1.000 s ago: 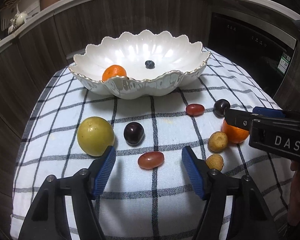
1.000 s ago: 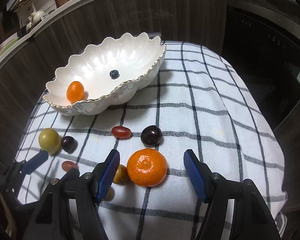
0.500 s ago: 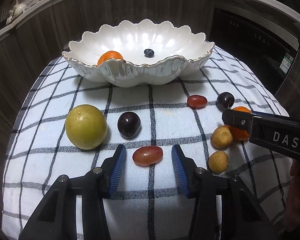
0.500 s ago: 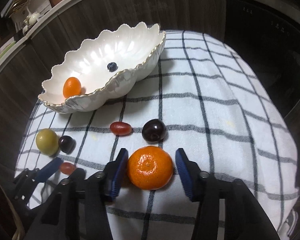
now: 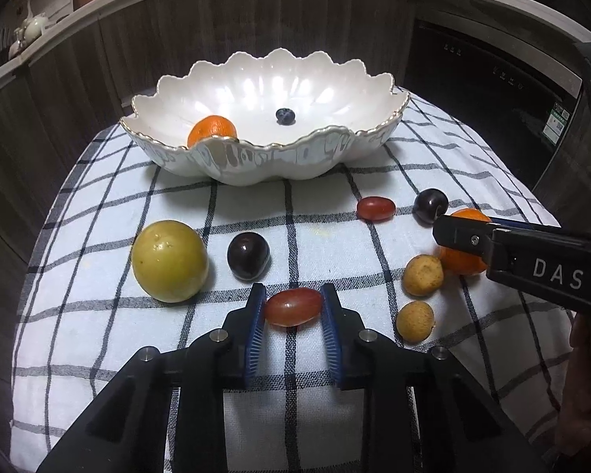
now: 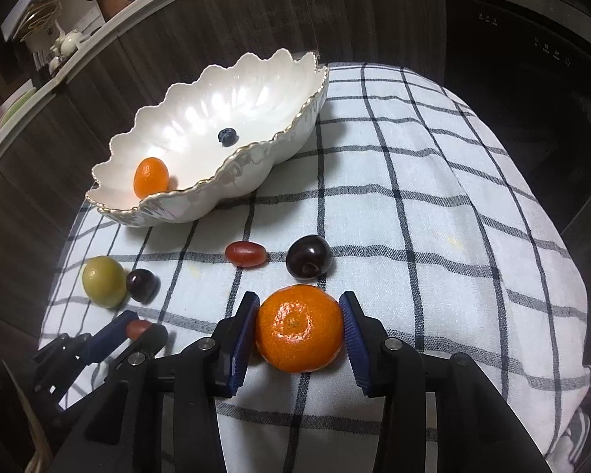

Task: Organize fruits
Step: 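Grasp the second mandarin with the right gripper while the left gripper grasps the red grape, then lift the mandarin and red grape and carry both over the bowl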

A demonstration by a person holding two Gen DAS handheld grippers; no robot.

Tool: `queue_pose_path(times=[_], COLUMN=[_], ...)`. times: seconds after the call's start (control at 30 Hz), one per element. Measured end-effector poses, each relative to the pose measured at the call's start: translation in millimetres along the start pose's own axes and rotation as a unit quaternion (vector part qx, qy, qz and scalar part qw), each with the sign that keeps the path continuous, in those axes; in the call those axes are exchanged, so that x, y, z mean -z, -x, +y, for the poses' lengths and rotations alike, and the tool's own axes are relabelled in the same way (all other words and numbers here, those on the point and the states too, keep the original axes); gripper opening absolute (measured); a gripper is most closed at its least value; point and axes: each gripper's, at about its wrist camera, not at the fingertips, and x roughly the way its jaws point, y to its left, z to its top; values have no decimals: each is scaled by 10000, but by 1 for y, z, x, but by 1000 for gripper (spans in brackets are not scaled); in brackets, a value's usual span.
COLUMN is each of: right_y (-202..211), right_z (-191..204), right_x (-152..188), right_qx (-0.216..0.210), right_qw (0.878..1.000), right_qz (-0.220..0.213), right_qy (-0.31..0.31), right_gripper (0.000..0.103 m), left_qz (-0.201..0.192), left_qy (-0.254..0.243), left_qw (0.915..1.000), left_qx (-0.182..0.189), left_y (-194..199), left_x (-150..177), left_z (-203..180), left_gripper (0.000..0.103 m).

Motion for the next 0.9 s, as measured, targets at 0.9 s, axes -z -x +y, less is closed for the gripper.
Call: queue_pose_path(times=[0.9], right_y=[54], right_z=[14], right_x=[-12], right_qx=[-64], right_qw=[9982], right_qz=[-559], right_qy=[228], right_gripper=[43], left_qz=[-535], left_qy=[77], left_qw=[9985], left_qx=[-128], left_y=[51], left_x=[-21], left_z=[6], left_gripper=[28])
